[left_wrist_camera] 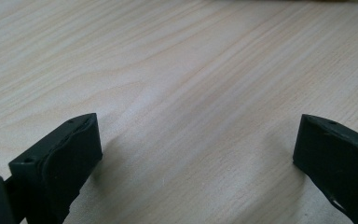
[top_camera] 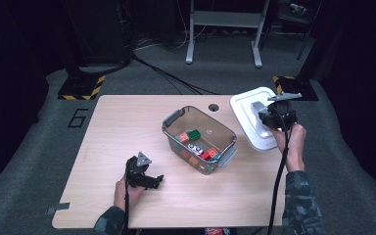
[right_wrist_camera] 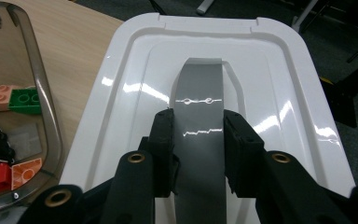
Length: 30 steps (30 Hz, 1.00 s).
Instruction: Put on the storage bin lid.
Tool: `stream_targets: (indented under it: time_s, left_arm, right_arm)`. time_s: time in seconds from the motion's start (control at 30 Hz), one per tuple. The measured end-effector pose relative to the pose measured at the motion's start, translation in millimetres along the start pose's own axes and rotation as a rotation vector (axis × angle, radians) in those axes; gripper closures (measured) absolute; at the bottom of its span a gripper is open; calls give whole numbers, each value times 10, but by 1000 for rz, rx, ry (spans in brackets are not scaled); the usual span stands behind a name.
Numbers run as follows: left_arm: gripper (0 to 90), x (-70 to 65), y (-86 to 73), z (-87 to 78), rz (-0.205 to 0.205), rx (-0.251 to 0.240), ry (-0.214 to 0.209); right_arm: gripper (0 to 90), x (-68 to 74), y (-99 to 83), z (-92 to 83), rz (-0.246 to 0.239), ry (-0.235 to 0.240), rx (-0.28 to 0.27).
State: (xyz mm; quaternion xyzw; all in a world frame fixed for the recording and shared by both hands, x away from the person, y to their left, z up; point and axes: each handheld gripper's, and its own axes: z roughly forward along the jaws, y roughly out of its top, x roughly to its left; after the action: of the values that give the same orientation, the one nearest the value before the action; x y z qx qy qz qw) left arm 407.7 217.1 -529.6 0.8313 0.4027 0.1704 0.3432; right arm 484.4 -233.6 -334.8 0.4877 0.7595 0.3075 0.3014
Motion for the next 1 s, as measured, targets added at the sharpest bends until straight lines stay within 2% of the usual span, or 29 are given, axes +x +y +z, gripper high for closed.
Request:
stream_targets:
  time_s: [0.1, 0.13, 0.17, 0.2, 0.5, 0.6, 1.0]
  left_arm:
    - [8, 0, 0, 0, 0, 0, 0]
    - [8, 0, 0, 0, 0, 0, 0]
    - [8, 0, 0, 0, 0, 0, 0]
    - [8, 0, 0, 0, 0, 0, 0]
    - [8, -4, -1, 4, -6, -6, 1]
    - [8, 0, 0, 0, 0, 0, 0]
    - [8, 0, 0, 0, 0, -1, 1]
  right_arm:
    - [674, 41, 18, -6, 2, 8, -3]
    - [675, 77, 38, -18, 4, 29, -6]
    - [675, 77, 38, -18, 4, 29, -6]
    - [674, 115, 58, -35, -6, 45, -15]
    - [674, 350, 151, -81, -53, 82, -28]
    - [674, 463, 178, -76, -71, 112, -31]
    - [674, 709, 229, -25, -94, 205, -34]
